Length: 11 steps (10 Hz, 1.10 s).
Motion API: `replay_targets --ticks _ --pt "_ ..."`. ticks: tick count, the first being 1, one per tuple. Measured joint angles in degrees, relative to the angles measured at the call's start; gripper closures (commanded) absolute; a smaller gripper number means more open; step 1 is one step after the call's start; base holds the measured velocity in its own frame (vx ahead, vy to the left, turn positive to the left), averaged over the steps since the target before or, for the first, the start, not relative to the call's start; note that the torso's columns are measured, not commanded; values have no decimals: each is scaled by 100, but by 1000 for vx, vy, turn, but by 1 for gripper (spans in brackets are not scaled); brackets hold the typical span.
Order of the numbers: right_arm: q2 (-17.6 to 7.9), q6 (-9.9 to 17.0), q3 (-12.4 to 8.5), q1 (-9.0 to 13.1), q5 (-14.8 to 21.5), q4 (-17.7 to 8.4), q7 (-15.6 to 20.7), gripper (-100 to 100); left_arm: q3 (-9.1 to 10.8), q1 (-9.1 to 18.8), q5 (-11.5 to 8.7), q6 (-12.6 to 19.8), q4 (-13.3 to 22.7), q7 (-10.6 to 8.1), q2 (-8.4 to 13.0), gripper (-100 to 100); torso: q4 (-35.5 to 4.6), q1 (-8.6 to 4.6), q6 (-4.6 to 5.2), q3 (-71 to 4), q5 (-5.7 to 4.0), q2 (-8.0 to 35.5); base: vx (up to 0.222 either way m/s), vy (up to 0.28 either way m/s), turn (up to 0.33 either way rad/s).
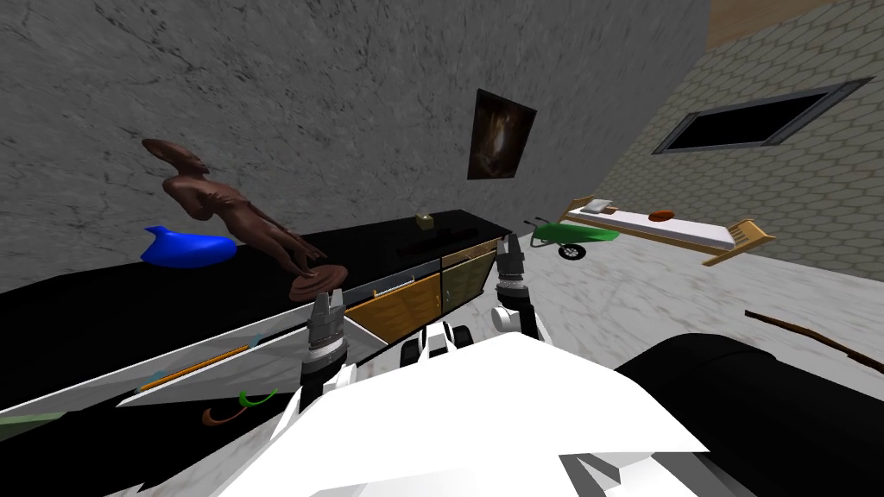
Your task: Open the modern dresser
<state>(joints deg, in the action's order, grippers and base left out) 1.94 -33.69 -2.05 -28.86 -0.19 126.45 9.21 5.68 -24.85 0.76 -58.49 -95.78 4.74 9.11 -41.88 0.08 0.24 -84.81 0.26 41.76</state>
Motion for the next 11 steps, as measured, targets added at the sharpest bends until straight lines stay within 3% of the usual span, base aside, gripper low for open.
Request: replay_targets --ticks 3,8,11 --pt "0 0 0 -1 0 0 0 0 24 12 -49 -279 425 -24 -44 -100 -6 -1 -6 -6 -6 -5 19 -59 26" --pt "0 0 0 0 0 0 0 0 107 138 -127 -560 836 -25 -87 -100 35 -3 20 -14 29 -40 16 -47 20" --pt "0 0 0 -1 0 0 0 0 64 110 -124 -623 1103 -28 -145 -100 -7 0 3 -13 -6 -19 14 -61 17"
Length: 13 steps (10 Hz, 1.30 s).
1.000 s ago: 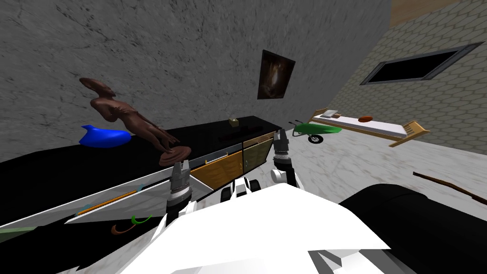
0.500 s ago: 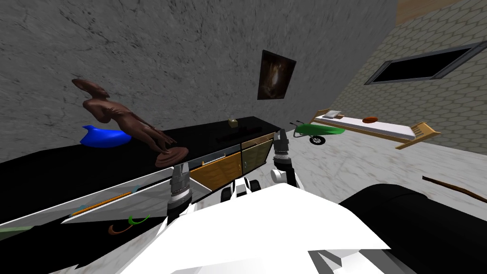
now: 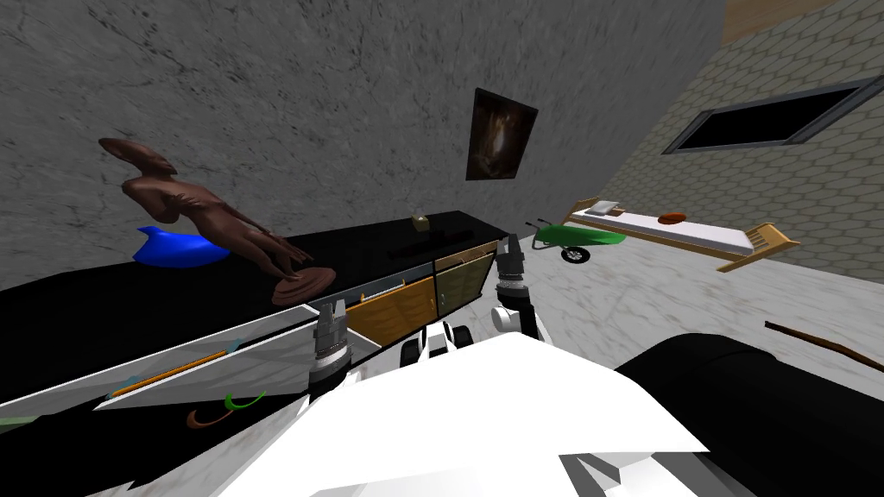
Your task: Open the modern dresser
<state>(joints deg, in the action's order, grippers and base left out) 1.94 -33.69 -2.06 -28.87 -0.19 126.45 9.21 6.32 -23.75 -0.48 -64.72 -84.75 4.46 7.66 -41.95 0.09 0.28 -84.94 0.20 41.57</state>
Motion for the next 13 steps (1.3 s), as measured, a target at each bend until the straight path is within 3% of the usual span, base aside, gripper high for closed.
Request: replay_targets --ticks 11,13 --pt "0 0 0 0 0 0 0 0 108 245 -195 -972 1766 -50 -237 -100 -34 -3 -28 38 -18 73 28 -77 26" --pt "0 0 0 1 0 0 0 0 133 301 -214 -911 1741 -68 -199 -100 -35 -3 -27 39 -19 75 -3 -26 11"
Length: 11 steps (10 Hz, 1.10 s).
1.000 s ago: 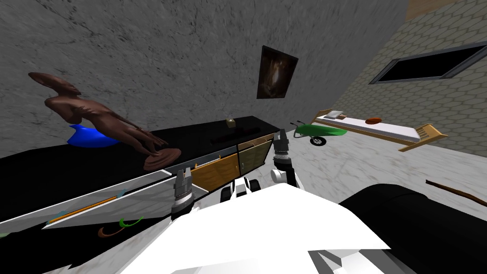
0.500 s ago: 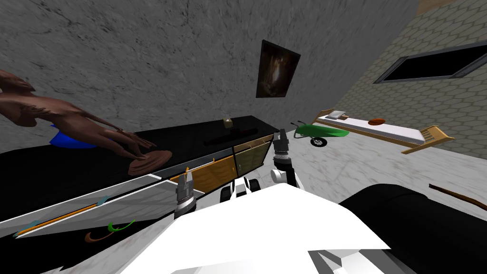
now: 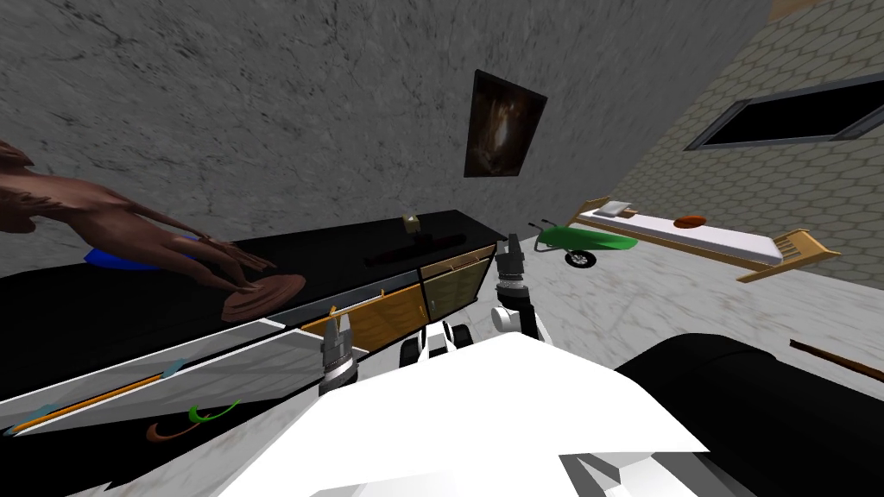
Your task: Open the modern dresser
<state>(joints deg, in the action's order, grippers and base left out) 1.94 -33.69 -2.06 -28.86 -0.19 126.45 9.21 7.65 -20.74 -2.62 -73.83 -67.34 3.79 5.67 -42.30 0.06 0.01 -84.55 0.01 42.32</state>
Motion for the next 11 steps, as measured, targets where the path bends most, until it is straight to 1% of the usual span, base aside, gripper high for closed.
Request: replay_targets --ticks 3,5,6,8,11 --pt "0 0 0 0 0 0 0 0 60 73 -45 327 -231 -72 111 -100 2 -7 -1 -2 -2 -5 -4 -31 9" --pt "0 0 0 0 0 0 0 0 94 143 -70 510 -319 -109 176 -100 -3 -6 2 -5 -6 -6 -4 -19 8" --pt "0 0 0 0 0 0 0 0 96 148 -71 531 -321 -112 179 100 -1 -3 1 -4 -3 -6 5 26 -12" --pt "-1 0 -1 0 0 0 0 0 46 34 -41 374 -218 -78 94 100 -18 -20 0 6 -21 15 7 41 -19" --pt "0 0 0 0 0 0 0 0 -1 -24 -5 43 -46 -21 -3 100 3 -8 0 3 0 -2 3 20 -2"
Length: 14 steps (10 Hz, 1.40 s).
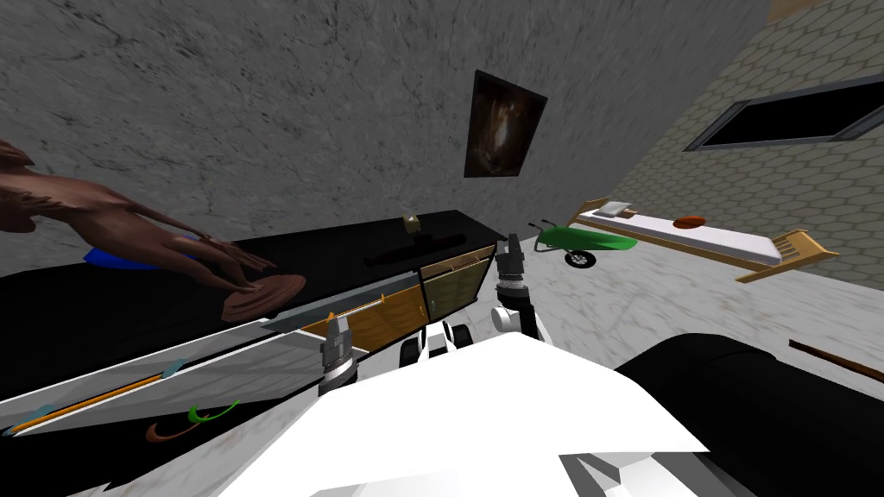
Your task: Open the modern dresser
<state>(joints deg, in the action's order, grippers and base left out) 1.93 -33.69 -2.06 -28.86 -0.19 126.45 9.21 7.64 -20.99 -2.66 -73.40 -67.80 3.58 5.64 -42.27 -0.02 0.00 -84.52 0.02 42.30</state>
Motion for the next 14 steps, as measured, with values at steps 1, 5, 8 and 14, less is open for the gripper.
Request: replay_targets --ticks 1,5,8,14 --pt "0 0 0 0 0 0 0 0 -5 -2 3 -19 10 6 -6 100 -1 1 -1 -4 -2 -4 -78 -44 16" --pt "1 0 1 2 0 0 0 0 32 -71 -43 351 -318 -140 160 100 -29 -25 -10 11 -31 37 -157 -79 34" --pt "0 0 0 0 0 0 0 0 55 -133 -66 529 -421 -203 214 -100 -25 -30 4 -12 -36 1 -66 -38 14" --pt "1 0 1 0 0 0 0 0 230 -153 -250 1290 -988 -487 561 -100 -39 -34 -4 7 -45 33 -20 -46 7"
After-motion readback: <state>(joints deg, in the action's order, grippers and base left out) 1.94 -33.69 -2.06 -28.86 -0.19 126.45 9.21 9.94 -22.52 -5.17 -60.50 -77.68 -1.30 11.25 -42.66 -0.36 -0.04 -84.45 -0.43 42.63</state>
